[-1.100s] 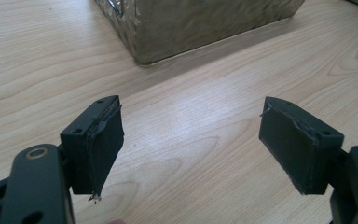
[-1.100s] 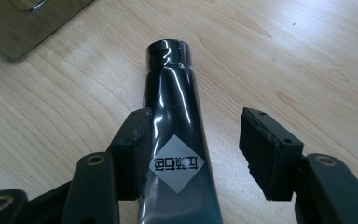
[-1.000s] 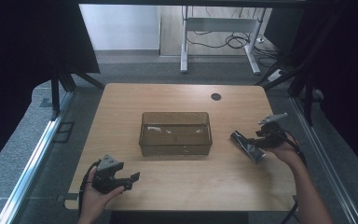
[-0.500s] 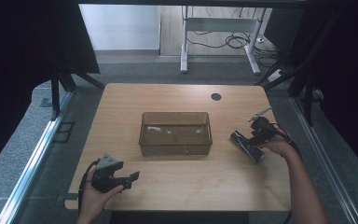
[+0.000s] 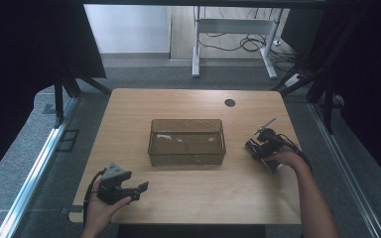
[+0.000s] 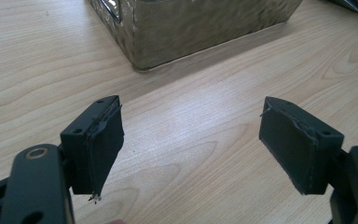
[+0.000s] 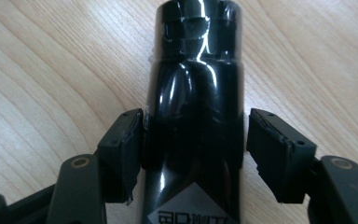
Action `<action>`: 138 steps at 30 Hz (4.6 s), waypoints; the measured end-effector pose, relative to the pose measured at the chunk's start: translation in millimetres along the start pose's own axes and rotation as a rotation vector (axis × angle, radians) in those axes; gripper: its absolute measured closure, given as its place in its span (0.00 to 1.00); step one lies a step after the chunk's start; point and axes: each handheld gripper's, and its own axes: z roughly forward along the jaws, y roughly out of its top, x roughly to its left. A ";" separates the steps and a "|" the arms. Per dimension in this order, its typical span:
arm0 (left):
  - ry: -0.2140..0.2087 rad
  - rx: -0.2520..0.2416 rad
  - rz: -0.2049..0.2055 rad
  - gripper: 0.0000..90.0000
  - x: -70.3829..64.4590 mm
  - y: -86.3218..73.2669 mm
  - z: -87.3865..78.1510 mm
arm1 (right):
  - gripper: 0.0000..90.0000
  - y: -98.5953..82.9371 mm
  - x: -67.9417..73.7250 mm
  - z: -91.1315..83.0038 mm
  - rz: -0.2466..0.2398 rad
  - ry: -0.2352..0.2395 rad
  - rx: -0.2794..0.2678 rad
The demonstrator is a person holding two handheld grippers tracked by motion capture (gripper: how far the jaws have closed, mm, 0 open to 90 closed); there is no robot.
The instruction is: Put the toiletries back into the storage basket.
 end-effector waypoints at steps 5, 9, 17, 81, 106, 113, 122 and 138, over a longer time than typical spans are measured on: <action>-0.007 0.010 -0.005 0.25 1.4 -1.2 3.4 | 0.51 2.1 -3.3 -0.1 0.030 0.038 0.011; -0.007 0.008 -0.004 0.25 1.1 -0.9 3.2 | 0.52 4.0 -1.9 -1.8 0.006 0.030 0.041; -0.008 0.002 -0.004 0.25 0.9 0.5 0.6 | 0.53 11.5 4.6 -35.8 -0.056 0.053 0.007; -0.006 -0.020 0.003 0.25 4.5 0.1 -3.2 | 0.53 178.9 124.1 -60.1 -0.511 0.190 -0.096; -0.010 -0.014 0.005 0.25 4.7 -0.1 -1.8 | 0.53 190.5 139.0 -46.7 -0.575 0.213 -0.080; -0.006 -0.012 0.004 0.25 6.7 -0.1 -3.1 | 0.53 194.1 146.3 -38.9 -0.602 0.210 -0.064; -0.007 -0.015 0.007 0.25 6.3 0.1 -3.7 | 0.53 197.0 151.7 -30.8 -0.631 0.202 -0.050; -0.003 -0.018 -0.002 0.25 9.3 -0.2 -5.5 | 0.52 188.5 149.8 -2.8 -0.675 0.207 0.009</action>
